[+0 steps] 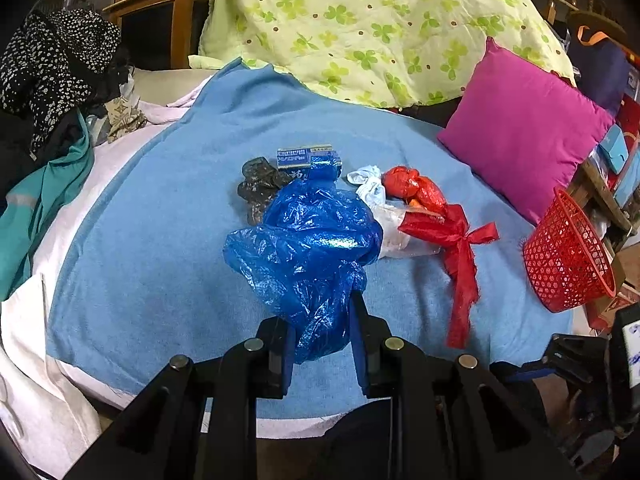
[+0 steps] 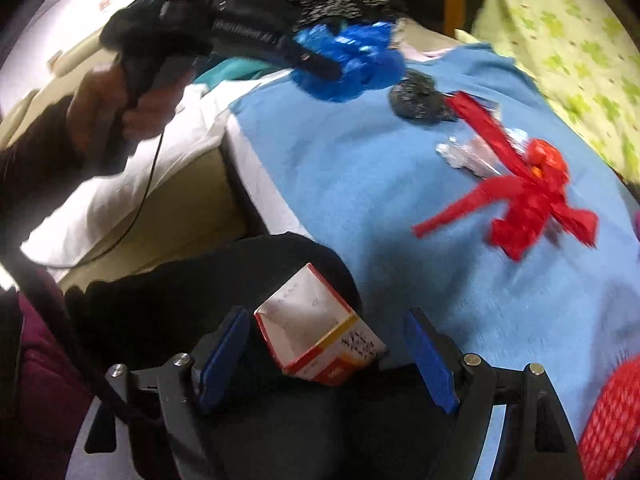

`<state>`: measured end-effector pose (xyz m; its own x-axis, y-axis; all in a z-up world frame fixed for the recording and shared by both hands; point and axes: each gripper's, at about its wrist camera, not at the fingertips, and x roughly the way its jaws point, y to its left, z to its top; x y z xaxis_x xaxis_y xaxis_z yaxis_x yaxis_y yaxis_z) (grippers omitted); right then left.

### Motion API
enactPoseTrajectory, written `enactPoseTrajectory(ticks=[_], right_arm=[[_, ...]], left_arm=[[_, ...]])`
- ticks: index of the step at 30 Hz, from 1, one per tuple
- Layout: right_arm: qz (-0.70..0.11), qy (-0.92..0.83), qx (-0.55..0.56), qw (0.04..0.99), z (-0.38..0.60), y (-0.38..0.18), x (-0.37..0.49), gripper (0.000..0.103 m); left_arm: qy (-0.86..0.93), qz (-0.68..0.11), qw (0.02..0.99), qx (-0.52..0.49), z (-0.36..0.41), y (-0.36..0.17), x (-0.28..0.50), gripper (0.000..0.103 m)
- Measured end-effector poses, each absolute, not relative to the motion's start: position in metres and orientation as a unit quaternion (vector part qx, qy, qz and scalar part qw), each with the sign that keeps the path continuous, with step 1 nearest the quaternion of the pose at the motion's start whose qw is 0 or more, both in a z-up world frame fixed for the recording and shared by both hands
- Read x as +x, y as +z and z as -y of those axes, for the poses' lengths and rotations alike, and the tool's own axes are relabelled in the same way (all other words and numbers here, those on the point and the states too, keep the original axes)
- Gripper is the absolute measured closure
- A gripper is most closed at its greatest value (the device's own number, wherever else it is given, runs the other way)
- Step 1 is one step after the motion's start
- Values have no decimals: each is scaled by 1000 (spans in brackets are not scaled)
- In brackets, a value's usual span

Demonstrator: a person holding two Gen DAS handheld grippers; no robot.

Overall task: Collect trash
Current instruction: 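Carry both items to the red wastebasket and open both grippers to drop them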

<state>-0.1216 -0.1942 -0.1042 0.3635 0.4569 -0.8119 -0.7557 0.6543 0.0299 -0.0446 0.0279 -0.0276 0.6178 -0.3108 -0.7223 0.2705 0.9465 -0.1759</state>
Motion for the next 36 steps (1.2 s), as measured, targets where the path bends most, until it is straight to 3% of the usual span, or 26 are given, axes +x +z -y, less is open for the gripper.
enactPoseTrajectory(ticks=[12,13,14,19,29,36], right_arm=[[-431,445,-233,750,183,-127,-116,21],[-432,445,-234,749,183,-128,-115,25],[-439,448,-233,743,183,-131,-113,37],[-438,454,-216,745,189,-130,-109,40],[-414,433,-37,800,245,-89,-96,40],[-326,382,93,860,314,-30,-113,40]], left_arm=[[-153,-415,896,-32,-26,-27,-39,77],[-153,-415,896,-31,-26,-27,-39,77],[-153,-415,896,-31,-26,-26,-39,77],[-154,-416,895,-36,-25,-26,-38,77],[-168,-404,899,-25,-15,-10,-48,77],[-217,-372,902,10,32,29,-57,77]])
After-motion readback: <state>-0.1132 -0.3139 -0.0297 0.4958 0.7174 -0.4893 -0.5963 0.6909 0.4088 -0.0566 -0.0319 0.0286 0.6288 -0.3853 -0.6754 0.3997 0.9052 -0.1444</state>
